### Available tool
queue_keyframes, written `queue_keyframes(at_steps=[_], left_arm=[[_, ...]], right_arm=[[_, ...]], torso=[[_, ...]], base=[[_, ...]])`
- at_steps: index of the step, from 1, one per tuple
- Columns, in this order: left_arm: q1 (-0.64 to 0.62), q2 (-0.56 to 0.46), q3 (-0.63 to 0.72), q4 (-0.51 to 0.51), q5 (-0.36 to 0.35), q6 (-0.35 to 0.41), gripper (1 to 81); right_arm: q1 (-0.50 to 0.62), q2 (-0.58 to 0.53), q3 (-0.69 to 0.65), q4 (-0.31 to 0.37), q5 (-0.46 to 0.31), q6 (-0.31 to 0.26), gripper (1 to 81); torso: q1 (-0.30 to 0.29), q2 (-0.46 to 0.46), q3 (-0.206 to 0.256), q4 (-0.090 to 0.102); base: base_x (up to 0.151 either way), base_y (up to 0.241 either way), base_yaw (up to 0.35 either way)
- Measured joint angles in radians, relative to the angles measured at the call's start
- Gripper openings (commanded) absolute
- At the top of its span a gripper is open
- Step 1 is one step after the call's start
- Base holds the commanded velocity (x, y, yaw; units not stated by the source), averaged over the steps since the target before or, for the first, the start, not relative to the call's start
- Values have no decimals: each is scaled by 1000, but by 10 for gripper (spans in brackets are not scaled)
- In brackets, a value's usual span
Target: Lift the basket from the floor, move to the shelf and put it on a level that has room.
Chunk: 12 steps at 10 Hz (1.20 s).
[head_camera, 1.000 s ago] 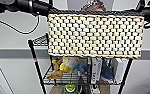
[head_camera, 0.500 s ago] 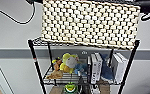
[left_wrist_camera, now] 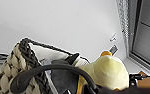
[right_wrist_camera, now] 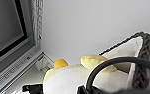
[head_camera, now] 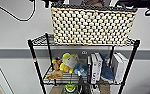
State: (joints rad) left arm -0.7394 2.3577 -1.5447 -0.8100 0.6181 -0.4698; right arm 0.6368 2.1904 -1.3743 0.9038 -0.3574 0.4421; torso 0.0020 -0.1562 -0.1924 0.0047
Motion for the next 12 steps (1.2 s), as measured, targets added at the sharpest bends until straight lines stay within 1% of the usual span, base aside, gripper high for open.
queue_keyframes(at_steps=[2, 4, 6, 7, 8, 9, 11, 12], left_arm=[[13, 27, -64, 0, 38, 1, 10], [44, 48, -150, 17, 47, 22, 10], [91, 75, -239, 30, 65, 37, 10], [123, 98, -283, 37, 75, 54, 10], [155, 131, -329, 52, 77, 74, 10], [171, 174, -380, 61, 62, 80, 10], [179, 246, -471, 78, 77, 96, 10], [184, 270, -510, 81, 84, 104, 10]], right_arm=[[-2, 36, -48, -11, -21, 4, 10], [-11, 92, -123, -44, -32, 1, 10], [-62, 138, -181, -60, -42, -3, 10], [-93, 159, -213, -70, -61, -4, 10], [-108, 181, -254, -79, -52, -5, 10], [-109, 193, -293, -101, -63, -9, 10], [-130, 212, -376, -127, -66, -11, 10], [-130, 225, -409, -141, -82, -12, 10]], torso=[[0, 0, 0, 0], [0, 0, 0, 0], [0, 0, -1, 0], [0, 0, -1, 0], [0, 0, -1, 0], [0, 1, -1, 0], [1, 1, -1, 0], [1, 1, -1, 0]], base=[[0, 0, 0], [0, 0, 0], [0, 0, 0], [0, 0, 0], [0, 0, 0], [0, 0, 0], [0, 0, 0], [0, 0, 0]])
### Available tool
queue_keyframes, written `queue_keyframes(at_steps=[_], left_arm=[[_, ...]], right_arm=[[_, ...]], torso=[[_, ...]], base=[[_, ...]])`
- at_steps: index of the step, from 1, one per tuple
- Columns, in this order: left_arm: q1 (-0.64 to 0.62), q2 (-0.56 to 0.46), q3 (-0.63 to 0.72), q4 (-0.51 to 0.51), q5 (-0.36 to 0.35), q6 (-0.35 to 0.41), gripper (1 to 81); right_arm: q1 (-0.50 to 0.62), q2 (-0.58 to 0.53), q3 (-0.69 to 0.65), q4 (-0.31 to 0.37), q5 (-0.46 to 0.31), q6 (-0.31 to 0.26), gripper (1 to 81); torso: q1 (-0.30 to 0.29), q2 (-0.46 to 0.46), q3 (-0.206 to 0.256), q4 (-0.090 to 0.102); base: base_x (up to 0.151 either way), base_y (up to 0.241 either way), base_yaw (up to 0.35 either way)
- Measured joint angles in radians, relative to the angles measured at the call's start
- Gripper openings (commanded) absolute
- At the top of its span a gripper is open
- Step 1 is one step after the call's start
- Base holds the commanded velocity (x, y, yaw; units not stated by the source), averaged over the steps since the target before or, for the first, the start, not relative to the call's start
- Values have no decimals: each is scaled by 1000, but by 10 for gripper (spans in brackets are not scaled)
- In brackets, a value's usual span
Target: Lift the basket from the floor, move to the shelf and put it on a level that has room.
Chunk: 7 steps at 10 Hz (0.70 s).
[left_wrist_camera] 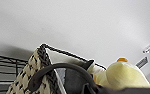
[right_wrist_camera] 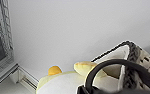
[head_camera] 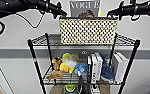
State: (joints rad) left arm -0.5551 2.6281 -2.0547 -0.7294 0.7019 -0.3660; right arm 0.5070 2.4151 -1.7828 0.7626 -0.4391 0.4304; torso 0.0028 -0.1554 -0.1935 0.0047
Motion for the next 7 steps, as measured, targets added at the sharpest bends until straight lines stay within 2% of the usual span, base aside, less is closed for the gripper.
queue_keyframes(at_steps=[3, 7], left_arm=[[11, 21, -71, 6, 24, 22, 10], [26, 26, -100, 27, 13, 24, 10]], right_arm=[[-14, 23, -64, -7, -14, -4, 10], [-51, 51, -118, -13, 24, -22, 10]], torso=[[0, 0, 0, 0], [0, 0, 0, 0]], base=[[0, 0, 0], [0, 0, 0]])
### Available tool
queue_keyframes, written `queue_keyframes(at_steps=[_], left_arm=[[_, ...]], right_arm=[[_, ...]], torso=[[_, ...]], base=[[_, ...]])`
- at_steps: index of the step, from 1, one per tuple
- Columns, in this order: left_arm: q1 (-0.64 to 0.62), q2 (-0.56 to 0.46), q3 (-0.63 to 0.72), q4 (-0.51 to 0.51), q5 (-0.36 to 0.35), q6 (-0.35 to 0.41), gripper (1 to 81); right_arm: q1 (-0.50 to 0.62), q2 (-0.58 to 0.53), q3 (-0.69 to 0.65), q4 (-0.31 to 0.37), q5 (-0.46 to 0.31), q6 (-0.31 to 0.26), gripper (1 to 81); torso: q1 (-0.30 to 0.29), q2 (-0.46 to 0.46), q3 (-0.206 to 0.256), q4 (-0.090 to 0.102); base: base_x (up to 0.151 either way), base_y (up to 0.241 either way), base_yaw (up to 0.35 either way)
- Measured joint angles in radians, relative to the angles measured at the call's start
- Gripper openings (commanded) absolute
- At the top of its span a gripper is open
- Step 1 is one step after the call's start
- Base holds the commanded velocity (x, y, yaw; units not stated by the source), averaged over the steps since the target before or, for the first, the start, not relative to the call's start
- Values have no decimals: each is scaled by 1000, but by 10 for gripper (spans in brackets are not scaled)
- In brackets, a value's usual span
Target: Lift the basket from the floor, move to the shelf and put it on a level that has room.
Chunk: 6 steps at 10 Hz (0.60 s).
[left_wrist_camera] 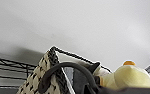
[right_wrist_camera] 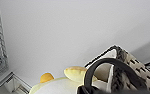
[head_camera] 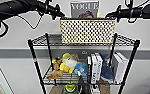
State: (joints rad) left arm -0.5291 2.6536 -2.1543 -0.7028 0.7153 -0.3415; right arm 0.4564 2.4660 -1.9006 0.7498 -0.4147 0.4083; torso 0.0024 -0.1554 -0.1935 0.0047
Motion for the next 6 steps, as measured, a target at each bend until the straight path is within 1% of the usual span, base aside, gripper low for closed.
queue_keyframes(at_steps=[1, 2, 3, 4, 6], left_arm=[[0, 0, 0, 1, -1, 0, 10], [1, 0, 0, 1, -3, 1, 10], [3, -1, 1, 19, 11, 19, 811], [16, -4, 1, 27, 22, 23, 811], [18, -5, 8, 29, 23, 23, 811]], right_arm=[[0, 0, -5, -5, -7, 0, 10], [0, 0, -6, -4, -14, 8, 811], [-16, -1, -6, -24, -35, -7, 811], [-34, -3, -6, -22, -40, -6, 811], [-27, -4, -5, -22, -40, -6, 811]], torso=[[0, 0, 0, 0], [0, 0, 0, 0], [0, 0, 0, 0], [0, 0, 0, 0], [1, 0, 0, 0]], base=[[0, 0, 0], [0, 0, 0], [0, 0, 0], [0, 0, 0], [0, 0, 0]])
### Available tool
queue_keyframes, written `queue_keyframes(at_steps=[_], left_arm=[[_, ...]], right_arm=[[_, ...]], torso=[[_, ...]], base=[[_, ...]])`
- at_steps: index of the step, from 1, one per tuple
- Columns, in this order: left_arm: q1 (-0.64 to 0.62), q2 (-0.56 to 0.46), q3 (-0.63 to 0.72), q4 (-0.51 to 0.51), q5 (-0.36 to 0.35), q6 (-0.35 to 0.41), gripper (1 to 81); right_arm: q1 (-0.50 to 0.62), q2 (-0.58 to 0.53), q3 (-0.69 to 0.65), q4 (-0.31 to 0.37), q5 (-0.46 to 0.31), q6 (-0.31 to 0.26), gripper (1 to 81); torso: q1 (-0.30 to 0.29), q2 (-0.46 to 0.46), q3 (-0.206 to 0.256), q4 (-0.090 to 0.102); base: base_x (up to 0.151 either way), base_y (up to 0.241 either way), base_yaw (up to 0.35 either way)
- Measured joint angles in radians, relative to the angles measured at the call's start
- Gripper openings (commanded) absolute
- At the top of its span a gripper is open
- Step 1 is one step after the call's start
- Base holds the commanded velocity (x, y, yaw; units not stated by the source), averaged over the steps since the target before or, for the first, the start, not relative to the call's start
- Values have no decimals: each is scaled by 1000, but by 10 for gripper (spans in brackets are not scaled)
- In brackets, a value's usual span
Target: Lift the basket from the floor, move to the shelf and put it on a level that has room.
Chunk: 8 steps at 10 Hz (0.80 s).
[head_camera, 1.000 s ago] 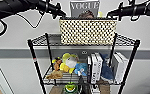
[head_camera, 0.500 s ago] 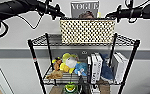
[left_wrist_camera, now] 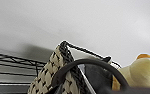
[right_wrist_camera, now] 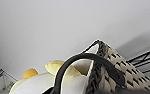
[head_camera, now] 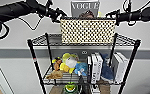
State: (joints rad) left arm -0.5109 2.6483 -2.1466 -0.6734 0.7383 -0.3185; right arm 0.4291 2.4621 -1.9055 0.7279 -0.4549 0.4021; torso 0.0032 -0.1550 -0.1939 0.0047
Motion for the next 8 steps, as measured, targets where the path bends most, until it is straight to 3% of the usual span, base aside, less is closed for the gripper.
queue_keyframes(at_steps=[3, 8], left_arm=[[-9, -26, 14, -1, -1, 0, 811], [-78, -223, 137, -1, 1, 0, 811]], right_arm=[[6, -33, 30, 0, -4, 0, 811], [78, -206, 127, -1, -12, 2, 811]], torso=[[0, 0, 0, 0], [0, 0, 0, 0]], base=[[0, 0, 0], [0, 0, 0]])
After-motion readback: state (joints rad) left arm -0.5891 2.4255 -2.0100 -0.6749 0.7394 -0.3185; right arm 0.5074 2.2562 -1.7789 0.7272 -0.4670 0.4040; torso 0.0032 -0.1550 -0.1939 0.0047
